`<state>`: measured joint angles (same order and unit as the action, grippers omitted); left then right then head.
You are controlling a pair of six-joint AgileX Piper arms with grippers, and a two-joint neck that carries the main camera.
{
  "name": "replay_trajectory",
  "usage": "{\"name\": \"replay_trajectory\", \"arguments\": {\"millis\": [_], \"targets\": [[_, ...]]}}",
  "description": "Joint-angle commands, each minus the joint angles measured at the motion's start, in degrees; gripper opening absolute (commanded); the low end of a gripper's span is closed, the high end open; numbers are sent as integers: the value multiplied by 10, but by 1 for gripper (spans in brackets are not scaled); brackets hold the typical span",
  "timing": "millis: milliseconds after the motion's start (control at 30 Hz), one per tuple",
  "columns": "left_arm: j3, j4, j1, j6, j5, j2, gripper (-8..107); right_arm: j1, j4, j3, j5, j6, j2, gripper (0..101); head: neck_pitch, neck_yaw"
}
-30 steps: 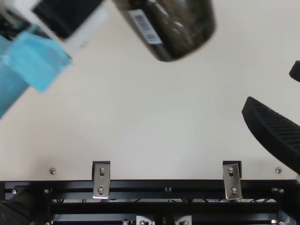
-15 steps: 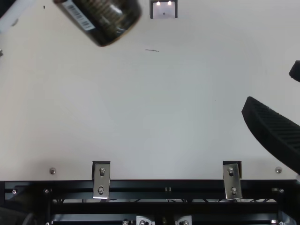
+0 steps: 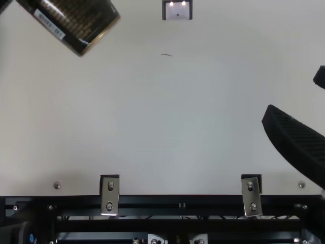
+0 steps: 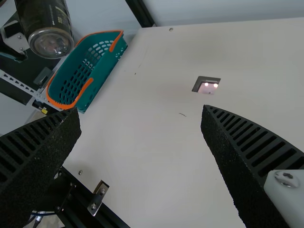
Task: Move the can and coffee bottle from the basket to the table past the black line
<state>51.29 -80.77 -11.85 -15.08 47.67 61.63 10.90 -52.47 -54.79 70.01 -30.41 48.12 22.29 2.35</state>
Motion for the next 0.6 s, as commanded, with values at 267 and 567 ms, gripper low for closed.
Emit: {"name": "replay_trajectory", "arguments": {"millis": [267, 567], "targets": [[-48, -119, -53, 44, 82, -2, 10, 0, 0, 0, 0, 0, 0, 101, 2, -6], [-48, -123, -53, 44, 81, -2, 10, -14, -20, -3, -10, 9, 8, 101, 2, -6]]}}
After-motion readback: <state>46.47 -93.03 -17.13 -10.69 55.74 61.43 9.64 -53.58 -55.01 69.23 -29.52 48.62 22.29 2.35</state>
